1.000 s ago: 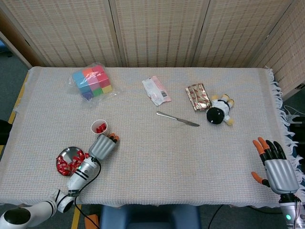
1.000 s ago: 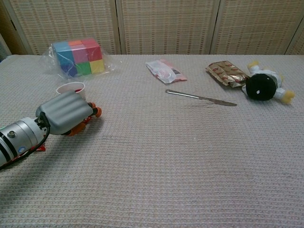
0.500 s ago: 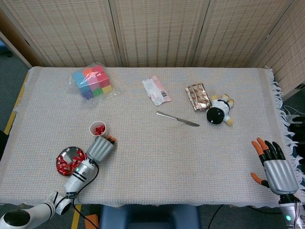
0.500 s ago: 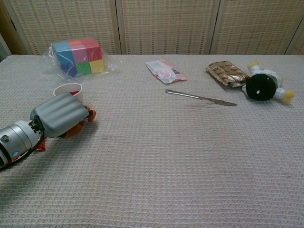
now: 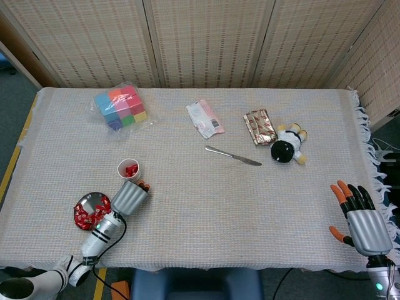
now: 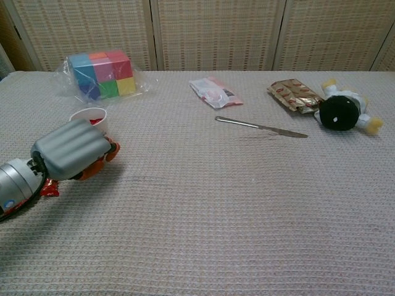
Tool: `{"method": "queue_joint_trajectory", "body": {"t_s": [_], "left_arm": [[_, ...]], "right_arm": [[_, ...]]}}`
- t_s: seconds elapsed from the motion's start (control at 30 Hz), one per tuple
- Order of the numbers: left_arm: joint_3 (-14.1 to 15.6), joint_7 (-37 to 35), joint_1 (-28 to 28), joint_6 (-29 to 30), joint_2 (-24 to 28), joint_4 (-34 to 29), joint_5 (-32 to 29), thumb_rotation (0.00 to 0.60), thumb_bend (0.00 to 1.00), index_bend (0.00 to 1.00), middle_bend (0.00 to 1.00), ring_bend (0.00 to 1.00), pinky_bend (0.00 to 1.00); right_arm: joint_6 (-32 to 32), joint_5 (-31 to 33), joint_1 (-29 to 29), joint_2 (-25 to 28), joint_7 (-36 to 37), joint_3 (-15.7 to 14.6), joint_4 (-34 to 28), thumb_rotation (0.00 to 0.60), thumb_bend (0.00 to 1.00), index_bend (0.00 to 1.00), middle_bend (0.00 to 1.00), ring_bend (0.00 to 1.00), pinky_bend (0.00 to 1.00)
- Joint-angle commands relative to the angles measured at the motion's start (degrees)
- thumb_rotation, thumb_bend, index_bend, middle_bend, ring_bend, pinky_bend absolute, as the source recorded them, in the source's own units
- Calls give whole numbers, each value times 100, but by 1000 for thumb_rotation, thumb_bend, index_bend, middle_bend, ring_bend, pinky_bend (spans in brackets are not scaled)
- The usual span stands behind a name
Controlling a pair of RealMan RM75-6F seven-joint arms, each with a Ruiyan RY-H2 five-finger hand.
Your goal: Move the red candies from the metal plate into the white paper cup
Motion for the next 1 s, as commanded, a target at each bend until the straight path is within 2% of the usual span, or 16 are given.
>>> {"method": "queue_joint_trajectory", "body": {"t_s": [0.03,0.17,0.3,0.5,0.7,0.87,1.0], "left_arm": [[54,78,134,274,264,-408,104,600,517,472,560,923,1000],[68,184,279,723,731,-1241,269,600,518,475,562,923,1000],[-157,162,304,1084,1215,-2116,335,600,519,475,557,920,1000],[-683,94,48,721,1597,-2642,-59,600,518,476,540,917,1000],[-1009,-121,-250,224,1531,-2389,-440,600,517,478,543,917,1000],[-1063,-58,-434,-202,1358,-2021,-704,600,517,476,539,901,1000],[-1016,-141,-461,-289,1215,-1763,-767,600,514,475,536,897,1000]], "right_arm": [[3,-8,-3,3,2,-4,-7,600,115,0,0,0,0],[6,-25,-4,0,-6,-10,-9,600,115,0,0,0,0],[-34,-21,12,-11,-20,-14,-12,600,116,0,0,0,0],[-39,-43,17,-25,-64,-23,-30,600,115,0,0,0,0],[-71,8,27,-51,-103,-8,-25,600,115,0,0,0,0],[-122,93,48,-50,-94,24,-21,600,115,0,0,0,0],[-96,122,38,-53,-105,43,-7,600,115,0,0,0,0]]}}
